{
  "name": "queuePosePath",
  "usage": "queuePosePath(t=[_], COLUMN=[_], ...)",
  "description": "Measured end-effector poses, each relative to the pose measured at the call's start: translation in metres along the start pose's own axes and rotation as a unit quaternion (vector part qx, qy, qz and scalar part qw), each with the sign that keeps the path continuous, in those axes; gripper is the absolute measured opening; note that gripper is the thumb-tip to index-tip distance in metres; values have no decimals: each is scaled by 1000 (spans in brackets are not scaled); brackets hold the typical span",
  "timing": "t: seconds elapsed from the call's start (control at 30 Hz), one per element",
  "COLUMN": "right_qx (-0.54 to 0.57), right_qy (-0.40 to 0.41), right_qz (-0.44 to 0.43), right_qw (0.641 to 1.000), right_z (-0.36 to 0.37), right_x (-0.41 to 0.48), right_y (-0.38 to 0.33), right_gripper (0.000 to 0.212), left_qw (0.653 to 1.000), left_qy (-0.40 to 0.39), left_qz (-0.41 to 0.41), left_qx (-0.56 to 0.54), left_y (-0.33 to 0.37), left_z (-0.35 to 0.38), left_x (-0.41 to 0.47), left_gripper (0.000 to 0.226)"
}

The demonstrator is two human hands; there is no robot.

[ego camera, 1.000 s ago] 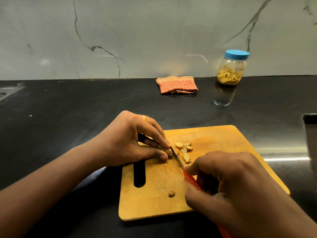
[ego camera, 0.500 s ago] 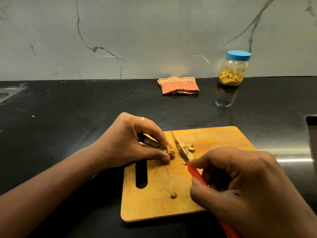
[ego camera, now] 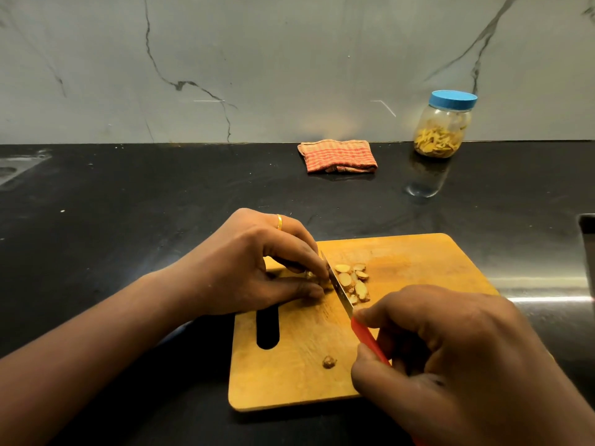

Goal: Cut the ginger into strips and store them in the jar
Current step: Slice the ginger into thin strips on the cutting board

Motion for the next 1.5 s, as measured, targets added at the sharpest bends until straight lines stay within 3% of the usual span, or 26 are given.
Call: queuePosePath(t=[0.77,0.9,1.13,1.37,1.5], right_qx=[67,49,2,39,41], right_qy=[-51,-66,-46,-4,-20], right_qz=[87,70,37,44,33], right_qw=[993,994,998,998,998], right_z=[14,13,1,-8,-1], right_x=[4,4,-9,-5,0], right_y=[20,16,9,8,2], right_gripper=[34,38,17,22,21], left_qw=[1000,999,998,994,995], left_qy=[4,0,-3,12,10], left_qz=[5,0,-9,-25,-19], left_qx=[-26,-34,-60,-104,-94], left_y=[-2,-3,-6,-11,-10], left_z=[2,2,0,-1,-1], left_x=[4,4,3,1,0], left_gripper=[16,16,15,17,17])
Point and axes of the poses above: each hand's wrist, its own x-axis towards the middle knuckle, its own z-axis out of the palm, y = z × x, the point moved 8 cm from there along x, towards the middle knuckle, and after that the axes turned 8 degrees about x, right-handed, at the moved point
